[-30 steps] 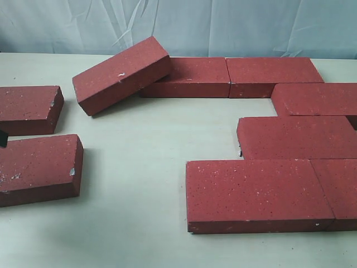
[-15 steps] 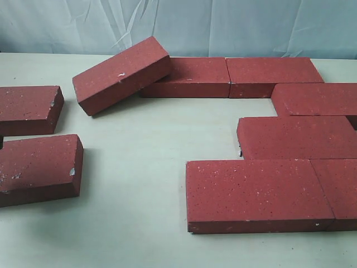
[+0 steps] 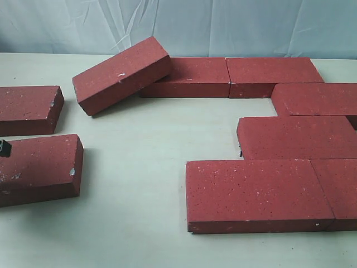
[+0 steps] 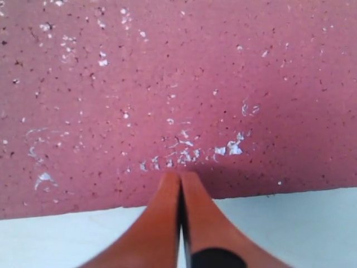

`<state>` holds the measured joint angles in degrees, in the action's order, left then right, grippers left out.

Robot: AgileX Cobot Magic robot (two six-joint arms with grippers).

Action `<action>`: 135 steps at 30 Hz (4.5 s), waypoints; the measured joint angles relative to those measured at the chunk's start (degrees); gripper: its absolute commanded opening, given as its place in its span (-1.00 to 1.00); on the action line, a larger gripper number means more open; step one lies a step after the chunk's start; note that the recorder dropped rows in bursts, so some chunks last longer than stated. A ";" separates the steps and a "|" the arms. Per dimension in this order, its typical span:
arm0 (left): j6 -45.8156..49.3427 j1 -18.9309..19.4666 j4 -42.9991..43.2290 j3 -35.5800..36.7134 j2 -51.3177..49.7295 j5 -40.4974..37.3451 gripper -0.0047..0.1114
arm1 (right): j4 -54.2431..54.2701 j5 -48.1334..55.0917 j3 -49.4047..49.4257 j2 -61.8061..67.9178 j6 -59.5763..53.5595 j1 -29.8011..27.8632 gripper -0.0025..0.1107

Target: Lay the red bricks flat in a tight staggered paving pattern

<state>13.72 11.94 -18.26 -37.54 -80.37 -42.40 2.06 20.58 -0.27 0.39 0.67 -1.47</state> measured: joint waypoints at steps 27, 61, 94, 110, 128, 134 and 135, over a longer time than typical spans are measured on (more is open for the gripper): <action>0.37 -6.20 -1.68 -0.63 -5.17 5.18 -0.92 | 0.00 0.00 0.00 0.00 0.00 0.00 -0.97; -6.35 -4.43 7.23 -4.27 -8.82 7.29 -0.92 | 0.00 0.00 0.00 0.00 0.00 0.00 -0.97; 9.53 -21.49 -9.55 -6.13 -7.39 9.03 -0.92 | 0.00 0.00 0.00 0.00 0.00 0.00 -0.97; 19.71 -33.58 -1.89 -6.35 -4.86 5.05 -0.92 | 0.00 0.00 0.00 0.00 0.00 0.00 -0.97; 28.25 -35.21 0.44 -6.35 -15.63 9.95 -0.92 | 0.00 0.09 0.00 0.00 0.00 0.00 -0.97; 28.49 -35.21 0.17 -6.35 -15.63 13.98 -0.92 | 0.00 0.09 0.00 0.00 0.00 0.00 -0.97; 28.49 -35.21 0.06 -6.35 -15.63 14.66 -0.92 | 0.00 0.09 0.00 0.00 0.00 0.00 -0.97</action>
<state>42.21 -23.27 -18.20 -43.89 -96.00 -27.73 2.06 20.66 -0.27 0.39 0.67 -1.47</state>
